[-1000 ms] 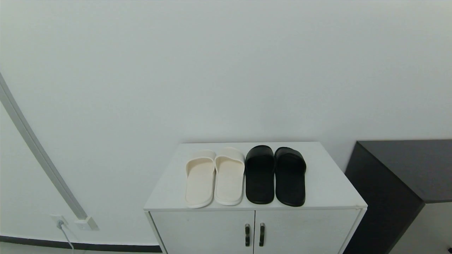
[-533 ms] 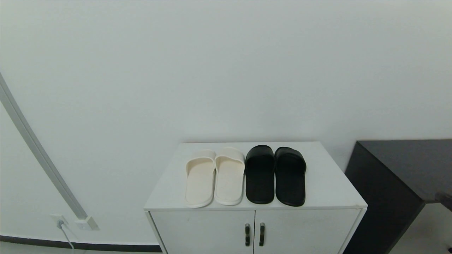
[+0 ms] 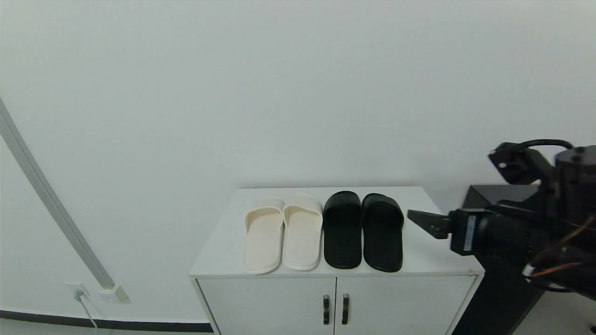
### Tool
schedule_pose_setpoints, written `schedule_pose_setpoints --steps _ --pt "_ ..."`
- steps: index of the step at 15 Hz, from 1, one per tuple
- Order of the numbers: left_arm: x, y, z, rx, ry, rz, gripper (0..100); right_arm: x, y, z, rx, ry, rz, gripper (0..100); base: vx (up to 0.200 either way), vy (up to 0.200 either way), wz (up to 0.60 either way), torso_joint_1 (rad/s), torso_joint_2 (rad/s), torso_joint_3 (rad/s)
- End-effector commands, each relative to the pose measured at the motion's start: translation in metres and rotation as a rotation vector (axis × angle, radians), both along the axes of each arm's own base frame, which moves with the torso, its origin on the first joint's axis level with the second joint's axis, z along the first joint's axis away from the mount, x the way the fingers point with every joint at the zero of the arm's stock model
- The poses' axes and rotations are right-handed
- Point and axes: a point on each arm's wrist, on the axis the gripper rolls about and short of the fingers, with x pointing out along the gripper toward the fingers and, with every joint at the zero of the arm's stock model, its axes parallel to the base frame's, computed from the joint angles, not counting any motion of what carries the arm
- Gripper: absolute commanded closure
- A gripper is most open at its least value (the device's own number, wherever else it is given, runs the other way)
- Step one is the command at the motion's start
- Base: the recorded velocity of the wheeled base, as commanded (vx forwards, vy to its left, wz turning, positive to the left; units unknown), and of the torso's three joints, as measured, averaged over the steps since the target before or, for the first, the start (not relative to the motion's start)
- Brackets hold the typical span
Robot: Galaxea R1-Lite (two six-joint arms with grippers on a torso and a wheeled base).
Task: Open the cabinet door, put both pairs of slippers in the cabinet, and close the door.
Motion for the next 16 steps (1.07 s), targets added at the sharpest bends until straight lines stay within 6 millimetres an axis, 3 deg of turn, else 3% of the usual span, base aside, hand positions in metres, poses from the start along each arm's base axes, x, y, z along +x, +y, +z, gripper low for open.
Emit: schedule_pose_setpoints --steps 1,4,7,11,16 --pt "0.0 0.0 0.0 -0.001 0.0 0.0 100 0.033 0.053 -0.025 -0.054 0.065 -0.025 0 0.0 0.0 0.0 0.0 0.0 0.0" --pt "0.0 0.0 0.0 0.001 0.0 0.0 100 0.054 0.079 -0.043 -0.108 0.058 -0.117 0 0.0 0.0 0.0 0.0 0.0 0.0" --pt "0.0 0.0 0.0 -0.001 0.0 0.0 100 0.08 0.104 -0.073 -0.137 -0.006 -0.239 0 0.0 0.0 0.0 0.0 0.0 0.0" --pt "0.0 0.0 0.0 0.001 0.0 0.0 100 0.104 0.12 -0.101 -0.165 -0.005 -0.293 0 0.0 0.0 0.0 0.0 0.0 0.0" --pt "0.0 0.0 0.0 0.001 0.0 -0.002 100 0.141 0.128 -0.114 -0.158 -0.037 -0.357 0 0.0 0.0 0.0 0.0 0.0 0.0"
